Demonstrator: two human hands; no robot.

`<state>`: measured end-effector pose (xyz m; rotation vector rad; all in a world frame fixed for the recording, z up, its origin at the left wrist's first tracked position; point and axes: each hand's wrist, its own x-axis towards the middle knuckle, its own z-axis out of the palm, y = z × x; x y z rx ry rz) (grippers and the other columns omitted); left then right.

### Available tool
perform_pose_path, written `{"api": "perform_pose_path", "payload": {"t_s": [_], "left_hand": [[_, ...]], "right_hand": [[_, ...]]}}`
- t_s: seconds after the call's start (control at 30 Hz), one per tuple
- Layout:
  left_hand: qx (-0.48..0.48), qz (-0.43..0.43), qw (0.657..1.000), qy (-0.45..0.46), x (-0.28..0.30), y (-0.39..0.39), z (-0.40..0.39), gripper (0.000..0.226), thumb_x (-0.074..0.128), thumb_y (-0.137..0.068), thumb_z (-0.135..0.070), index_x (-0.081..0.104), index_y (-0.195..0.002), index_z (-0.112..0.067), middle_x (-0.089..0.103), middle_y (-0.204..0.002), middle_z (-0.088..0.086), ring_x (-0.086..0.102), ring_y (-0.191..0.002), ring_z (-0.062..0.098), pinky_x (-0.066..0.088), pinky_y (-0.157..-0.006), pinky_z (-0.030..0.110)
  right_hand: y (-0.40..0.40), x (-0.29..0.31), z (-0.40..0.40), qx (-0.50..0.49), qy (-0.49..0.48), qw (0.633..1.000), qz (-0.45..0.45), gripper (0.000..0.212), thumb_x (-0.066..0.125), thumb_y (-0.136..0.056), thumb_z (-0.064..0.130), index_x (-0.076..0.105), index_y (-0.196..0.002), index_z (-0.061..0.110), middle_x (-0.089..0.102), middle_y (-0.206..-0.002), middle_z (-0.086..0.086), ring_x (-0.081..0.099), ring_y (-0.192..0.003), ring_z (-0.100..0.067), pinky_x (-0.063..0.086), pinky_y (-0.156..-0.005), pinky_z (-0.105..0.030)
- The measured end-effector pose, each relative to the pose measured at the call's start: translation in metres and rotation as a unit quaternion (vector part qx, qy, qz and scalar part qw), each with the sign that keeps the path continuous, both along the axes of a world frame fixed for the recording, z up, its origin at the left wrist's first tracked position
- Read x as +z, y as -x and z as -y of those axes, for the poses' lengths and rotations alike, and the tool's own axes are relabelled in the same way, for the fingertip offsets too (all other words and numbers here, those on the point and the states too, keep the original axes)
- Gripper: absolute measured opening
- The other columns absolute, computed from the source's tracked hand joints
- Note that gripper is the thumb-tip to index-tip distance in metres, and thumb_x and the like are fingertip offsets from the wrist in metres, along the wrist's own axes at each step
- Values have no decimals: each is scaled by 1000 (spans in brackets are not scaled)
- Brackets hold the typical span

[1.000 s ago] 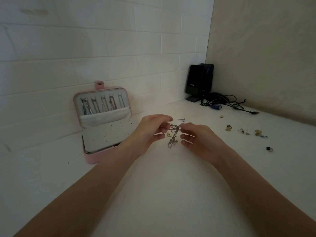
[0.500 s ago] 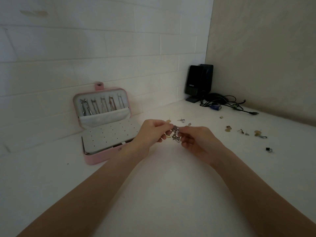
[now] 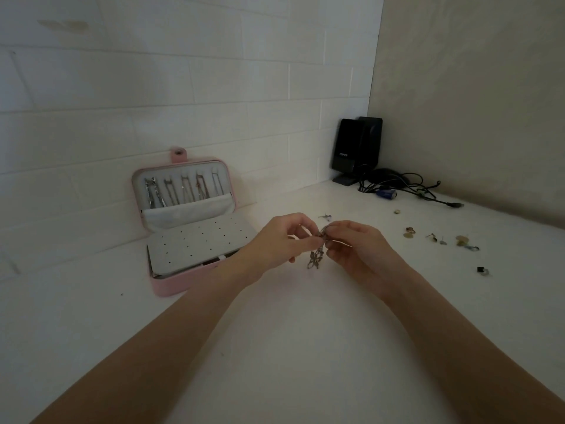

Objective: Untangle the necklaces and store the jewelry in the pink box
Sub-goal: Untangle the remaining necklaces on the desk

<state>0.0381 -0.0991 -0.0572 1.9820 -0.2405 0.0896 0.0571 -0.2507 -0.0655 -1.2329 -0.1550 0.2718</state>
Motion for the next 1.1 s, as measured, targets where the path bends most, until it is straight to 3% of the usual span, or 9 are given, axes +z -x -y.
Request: {"api": "perform_pose_path", "payload": {"t_s": [0.17, 0.3, 0.43, 0.6, 0.67, 0.8, 0.93, 1.1], "left_hand": [[-9, -15, 1000, -3, 1, 1, 2, 10, 63, -88, -19, 58, -79, -17, 59, -67, -4, 49, -50, 5, 41, -51, 18], [-17, -23, 998, 51, 1, 2, 3, 14, 63, -87, -17, 57, -75, -17, 60, -75, -7, 54, -62, 3, 44, -58, 17], [-22, -14, 993, 114, 4, 2, 6, 16, 60, -89, -12, 53, -74, -14, 63, -72, -3, 58, -61, 5, 44, -58, 17], [62, 74, 994, -57, -8, -4, 5, 24, 57, -89, -8, 44, -72, -18, 66, -71, -4, 61, -56, 2, 43, -53, 17], [72, 73, 992, -74, -11, -5, 4, 23, 59, -87, -9, 45, -71, -18, 66, -73, -1, 61, -60, 6, 44, -54, 18], [73, 55, 995, 50, -3, -4, 5, 20, 60, -86, -4, 50, -70, -13, 66, -76, 4, 62, -67, 11, 51, -60, 18], [68, 31, 986, 148, 0, -1, 7, 13, 61, -84, -1, 54, -75, -8, 67, -82, 10, 64, -75, 19, 55, -78, 30], [46, -48, 961, 268, 1, 0, 7, 12, 59, -88, -1, 56, -78, -8, 61, -67, 6, 56, -57, 8, 49, -56, 14]], "right_hand": [[1, 1, 0, -29, 10, 999, 28, 12, 58, -84, -4, 62, -78, 5, 62, -66, -3, 55, -60, -10, 45, -63, -22], [3, 0, -3, -85, 113, 986, 91, 11, 61, -83, -2, 64, -77, 7, 63, -72, -2, 56, -66, -10, 48, -61, -19], [2, 3, -2, -75, 62, 994, 42, 9, 60, -83, -4, 60, -79, 4, 62, -67, -5, 55, -62, -12, 49, -57, -18], [-3, 2, 0, -45, -31, 998, -16, 15, 59, -83, -5, 53, -79, 8, 63, -71, -8, 53, -59, -11, 47, -55, -20], [-2, 3, 0, -28, -39, 998, -28, 15, 56, -84, -4, 53, -76, 8, 60, -68, -6, 49, -57, -11, 45, -55, -21], [-2, 5, 2, 3, -34, 999, -33, 10, 55, -86, -1, 57, -79, 7, 55, -68, -5, 47, -59, -13, 45, -56, -22], [1, 3, 1, 9, 86, 996, 21, 5, 61, -84, -1, 66, -86, -1, 59, -71, -5, 49, -59, -11, 44, -55, -21], [1, 4, 4, 8, 85, 996, 11, 10, 61, -86, 5, 66, -92, -2, 60, -68, -3, 50, -55, -11, 42, -50, -19]]}}
